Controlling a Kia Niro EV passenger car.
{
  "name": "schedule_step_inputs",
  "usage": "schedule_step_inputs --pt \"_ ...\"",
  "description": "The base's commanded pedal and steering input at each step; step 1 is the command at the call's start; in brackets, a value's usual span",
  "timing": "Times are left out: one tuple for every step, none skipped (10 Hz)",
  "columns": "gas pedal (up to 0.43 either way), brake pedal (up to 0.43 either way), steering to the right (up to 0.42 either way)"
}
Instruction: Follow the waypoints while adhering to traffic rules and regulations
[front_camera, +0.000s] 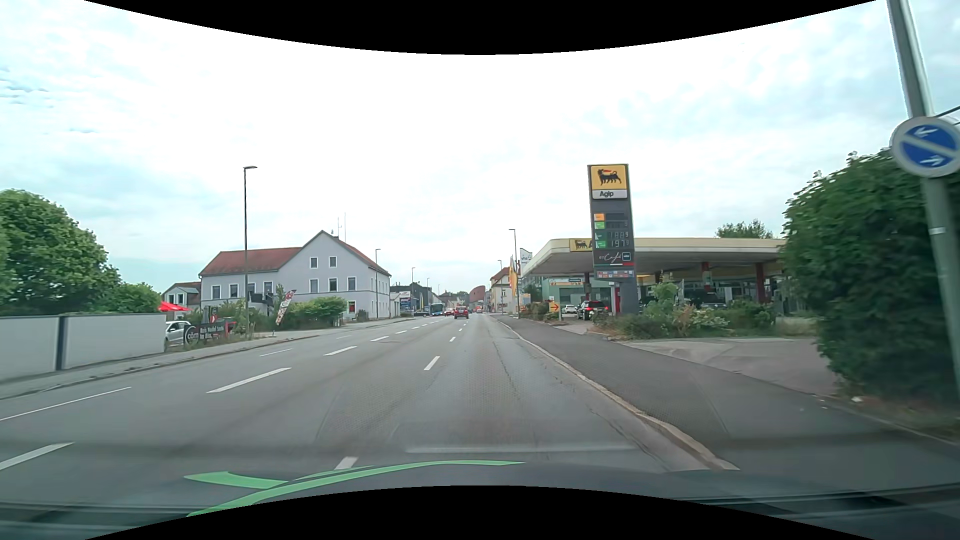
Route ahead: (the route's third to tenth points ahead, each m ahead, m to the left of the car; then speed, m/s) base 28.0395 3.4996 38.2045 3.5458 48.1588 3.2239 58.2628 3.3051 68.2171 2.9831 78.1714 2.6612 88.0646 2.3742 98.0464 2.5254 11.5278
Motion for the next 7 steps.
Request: schedule_step_inputs --pt "0.079 0.0 0.0" --pt "0.079 0.0 0.0" --pt "0.079 0.0 0.0" --pt "0.079 0.0 0.001" --pt "0.079 0.0 0.001" --pt "0.079 0.0 0.001" --pt "0.079 0.0 0.001"
